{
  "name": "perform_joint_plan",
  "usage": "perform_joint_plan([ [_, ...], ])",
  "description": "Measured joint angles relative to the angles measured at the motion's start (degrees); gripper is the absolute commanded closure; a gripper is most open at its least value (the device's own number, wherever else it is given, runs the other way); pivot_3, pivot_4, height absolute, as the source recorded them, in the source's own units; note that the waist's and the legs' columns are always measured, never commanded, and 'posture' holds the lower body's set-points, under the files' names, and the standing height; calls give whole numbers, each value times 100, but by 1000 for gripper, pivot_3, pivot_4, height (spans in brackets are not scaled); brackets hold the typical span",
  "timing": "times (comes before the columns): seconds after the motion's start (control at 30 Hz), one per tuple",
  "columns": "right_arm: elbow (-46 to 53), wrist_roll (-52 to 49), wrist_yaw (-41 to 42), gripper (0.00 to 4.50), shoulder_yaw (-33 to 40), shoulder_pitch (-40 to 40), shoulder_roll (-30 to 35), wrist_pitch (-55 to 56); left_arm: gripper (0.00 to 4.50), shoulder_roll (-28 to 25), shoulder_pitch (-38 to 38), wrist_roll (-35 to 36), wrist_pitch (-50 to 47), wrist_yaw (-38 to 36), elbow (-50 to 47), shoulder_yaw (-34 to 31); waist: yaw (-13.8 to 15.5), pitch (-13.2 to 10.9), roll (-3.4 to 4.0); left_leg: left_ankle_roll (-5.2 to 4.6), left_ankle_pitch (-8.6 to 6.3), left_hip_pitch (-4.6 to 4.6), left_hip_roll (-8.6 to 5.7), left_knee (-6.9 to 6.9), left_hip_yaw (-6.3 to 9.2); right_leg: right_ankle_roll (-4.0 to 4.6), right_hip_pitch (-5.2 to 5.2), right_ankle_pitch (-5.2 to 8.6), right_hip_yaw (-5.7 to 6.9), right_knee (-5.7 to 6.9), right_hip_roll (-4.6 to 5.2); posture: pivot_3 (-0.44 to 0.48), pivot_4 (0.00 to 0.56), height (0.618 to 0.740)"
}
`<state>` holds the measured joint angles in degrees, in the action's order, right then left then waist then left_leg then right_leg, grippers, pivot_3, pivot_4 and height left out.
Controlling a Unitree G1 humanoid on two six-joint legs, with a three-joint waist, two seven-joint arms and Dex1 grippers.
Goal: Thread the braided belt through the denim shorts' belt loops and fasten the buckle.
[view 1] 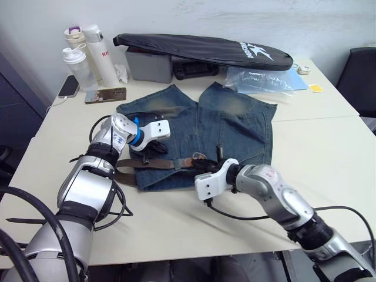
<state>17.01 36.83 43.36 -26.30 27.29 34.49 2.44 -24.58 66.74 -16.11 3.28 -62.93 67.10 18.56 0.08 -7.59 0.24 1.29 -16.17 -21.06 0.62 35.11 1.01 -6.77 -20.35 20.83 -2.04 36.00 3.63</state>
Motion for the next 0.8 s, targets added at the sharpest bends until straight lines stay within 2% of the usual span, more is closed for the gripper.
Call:
perform_joint_plan([
  [0.2,291,-228,678,4480,254,420,420,10,4500,169,49,-4,56,138,107,-2,97,0,1,0,0,0,-5,4,2,0,3,0,2,-2,4,0,150,740],
  [0.5,366,-556,977,4480,625,502,776,69,4500,226,48,-4,69,212,120,-5,140,0,1,0,0,0,-9,7,1,-2,7,-1,1,-2,8,0,150,740],
  [0.7,1717,-1660,2052,4480,953,354,523,-2053,4500,236,47,-3,119,224,134,-3,144,1,2,1,1,-1,-6,6,6,-2,7,-1,6,-1,8,0,150,740],
  [0.8,1912,-1652,2237,4480,937,323,781,-2349,4500,247,48,-5,119,252,154,-2,138,1,2,-1,-1,3,-11,6,4,-2,11,-1,5,-3,13,0,150,740],
])
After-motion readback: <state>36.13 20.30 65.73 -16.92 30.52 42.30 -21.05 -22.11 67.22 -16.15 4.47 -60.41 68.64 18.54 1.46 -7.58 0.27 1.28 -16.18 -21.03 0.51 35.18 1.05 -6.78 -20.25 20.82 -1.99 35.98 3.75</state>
